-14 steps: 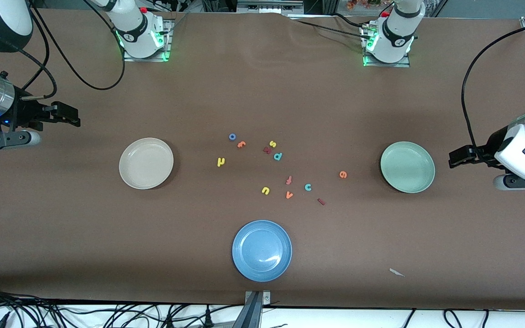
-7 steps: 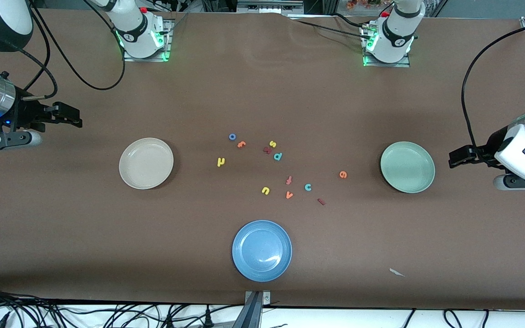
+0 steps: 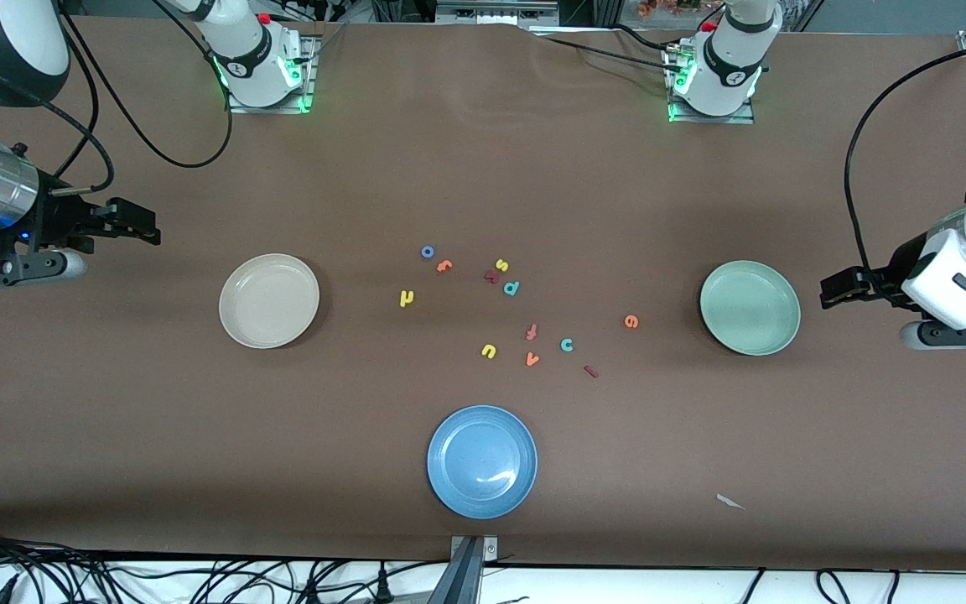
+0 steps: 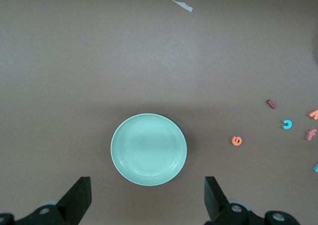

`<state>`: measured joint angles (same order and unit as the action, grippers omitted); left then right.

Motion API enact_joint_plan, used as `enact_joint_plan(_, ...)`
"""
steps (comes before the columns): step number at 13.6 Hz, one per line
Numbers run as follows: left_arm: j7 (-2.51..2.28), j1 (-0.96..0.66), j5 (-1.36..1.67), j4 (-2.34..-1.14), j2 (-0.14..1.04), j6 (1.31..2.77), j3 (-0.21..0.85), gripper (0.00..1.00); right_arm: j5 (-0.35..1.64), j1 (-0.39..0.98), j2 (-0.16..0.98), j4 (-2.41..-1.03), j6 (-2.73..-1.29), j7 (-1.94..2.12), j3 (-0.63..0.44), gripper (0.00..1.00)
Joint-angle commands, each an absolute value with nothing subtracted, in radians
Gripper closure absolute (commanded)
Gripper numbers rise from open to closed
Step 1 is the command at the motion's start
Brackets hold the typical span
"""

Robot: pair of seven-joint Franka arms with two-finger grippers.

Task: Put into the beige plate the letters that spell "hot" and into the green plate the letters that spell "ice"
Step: 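Reach the right gripper to the yellow letter while the left gripper reaches orange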

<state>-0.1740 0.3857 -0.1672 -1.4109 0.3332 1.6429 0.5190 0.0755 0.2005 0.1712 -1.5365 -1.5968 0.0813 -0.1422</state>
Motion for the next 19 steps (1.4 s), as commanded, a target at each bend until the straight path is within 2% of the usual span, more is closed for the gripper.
enact_joint_plan(1,-0.193,0.373,-0.133,-1.451,0.31,1.643,0.52,0.0,0.08,0.222,0.182,-1.545,-1.62,0.043,-0.138,0.0)
enact_joint_plan(6,-0.285,0.31,-0.132,-1.503,0.344,1.649,0.52,0.0,0.084,0.233,0.216,-1.54,-1.624,0.037,-0.138,0.0)
enact_joint_plan(8,-0.287,0.307,-0.13,-1.558,0.345,1.681,0.52,0.0,0.08,0.288,0.239,-1.545,-1.673,0.032,-0.138,0.0)
enact_joint_plan(14,-0.481,0.238,-0.087,-1.827,0.37,2.038,0.518,0.0,0.071,0.341,0.305,-1.578,-1.808,-0.106,-0.089,0.0)
enact_joint_plan(16,-0.563,0.206,-0.092,-1.864,0.417,2.139,0.517,0.0,0.071,0.341,0.305,-1.652,-1.902,-0.185,-0.045,0.0)
enact_joint_plan(19,-0.697,0.149,-0.205,-1.867,0.521,2.21,0.515,0.0,0.064,0.341,0.32,-1.758,-2.101,-0.314,0.034,0.0)
